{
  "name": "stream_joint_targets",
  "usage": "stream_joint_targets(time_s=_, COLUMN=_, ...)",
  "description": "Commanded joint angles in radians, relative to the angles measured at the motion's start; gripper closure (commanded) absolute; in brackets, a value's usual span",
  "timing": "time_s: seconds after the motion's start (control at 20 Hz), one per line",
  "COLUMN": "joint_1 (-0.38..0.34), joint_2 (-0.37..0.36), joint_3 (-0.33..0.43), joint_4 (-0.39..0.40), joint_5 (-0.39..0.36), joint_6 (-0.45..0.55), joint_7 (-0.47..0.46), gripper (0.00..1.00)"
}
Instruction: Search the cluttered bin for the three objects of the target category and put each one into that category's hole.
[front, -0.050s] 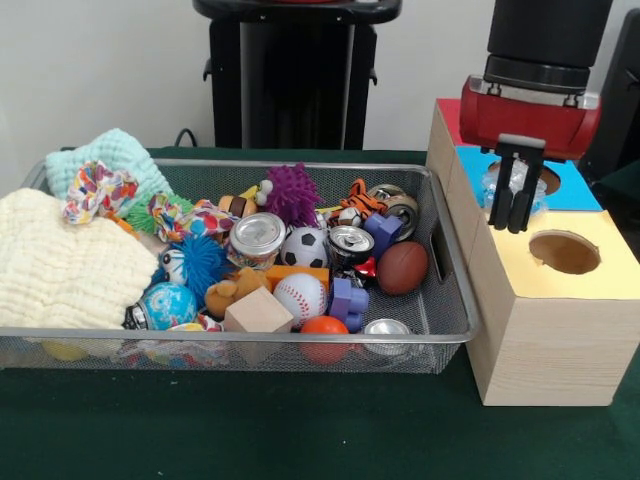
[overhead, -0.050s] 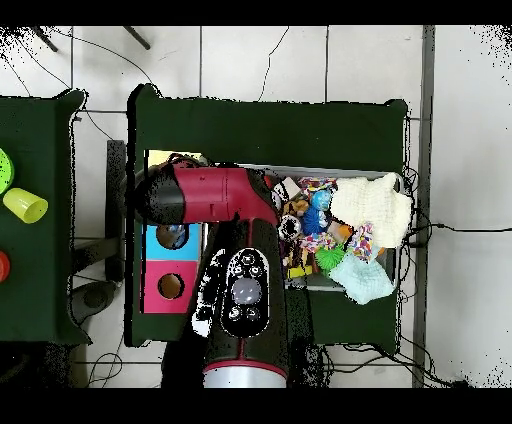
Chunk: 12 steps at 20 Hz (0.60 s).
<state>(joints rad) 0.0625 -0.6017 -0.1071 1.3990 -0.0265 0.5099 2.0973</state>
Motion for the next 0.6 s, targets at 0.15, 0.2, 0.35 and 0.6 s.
stream_joint_targets(time_s=0.15, joint_1=0.022, joint_2=0.040, joint_3=0.010, joint_4=0.092, joint_5=-0.020, joint_6=-0.014, joint_7=0.129, gripper=1.00)
stream_joint_targets(time_s=0.2, joint_1=0.023, joint_2=0.041, joint_3=0.010, joint_4=0.097, joint_5=-0.020, joint_6=-0.020, joint_7=0.130, gripper=1.00)
stream_joint_targets(time_s=0.35, joint_1=0.019, joint_2=0.043, joint_3=0.016, joint_4=0.107, joint_5=-0.019, joint_6=-0.031, joint_7=0.127, gripper=1.00)
stream_joint_targets(time_s=0.6, joint_1=-0.011, joint_2=0.047, joint_3=0.050, joint_4=0.135, joint_5=-0.008, joint_6=-0.046, joint_7=0.107, gripper=1.00)
